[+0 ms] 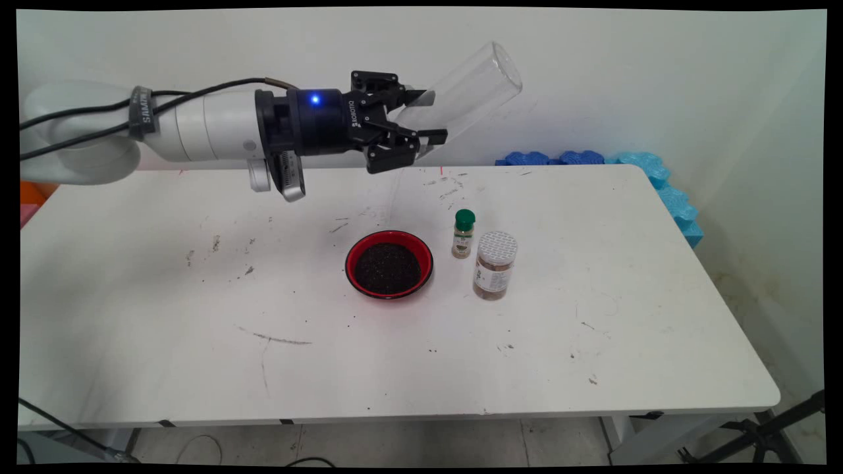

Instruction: Pour the black seasoning powder in the red bowl

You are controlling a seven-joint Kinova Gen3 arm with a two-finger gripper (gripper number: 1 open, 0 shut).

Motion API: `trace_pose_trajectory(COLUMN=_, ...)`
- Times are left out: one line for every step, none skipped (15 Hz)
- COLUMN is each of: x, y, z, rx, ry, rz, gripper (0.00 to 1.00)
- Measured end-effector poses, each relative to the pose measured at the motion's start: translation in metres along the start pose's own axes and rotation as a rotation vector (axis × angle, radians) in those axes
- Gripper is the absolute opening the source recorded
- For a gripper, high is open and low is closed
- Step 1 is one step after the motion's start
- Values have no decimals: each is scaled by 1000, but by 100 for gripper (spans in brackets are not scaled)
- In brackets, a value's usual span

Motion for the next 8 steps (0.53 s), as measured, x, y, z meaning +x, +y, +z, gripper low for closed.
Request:
trace_pose_trajectory(x=0, y=1, z=0, rx=4, ry=3, rz=28, gripper=0)
trace_pose_trajectory(x=0, y=2, z=-1, rx=8, ry=9, rz=62, gripper=0)
trace_pose_trajectory(x=1, y=2, z=-1, rx=11, ry=14, rz=91, gripper=0)
trace_pose_trajectory(x=1, y=3, z=-1, rx=13, ry=18, rz=109, gripper=0)
trace_pose_trajectory(x=2, y=4, z=-2, rx=15, ry=23, rz=135, gripper=0)
trace_pose_trajectory(x=2, y=5, z=-2, rx=17, ry=27, rz=152, gripper=0)
trace_pose_trajectory(x=3, y=6, z=-3, rx=19, ry=33, rz=177, gripper=0)
trace_pose_trajectory(x=4, y=7, z=-4, rx=20, ry=41, rz=208, gripper=0)
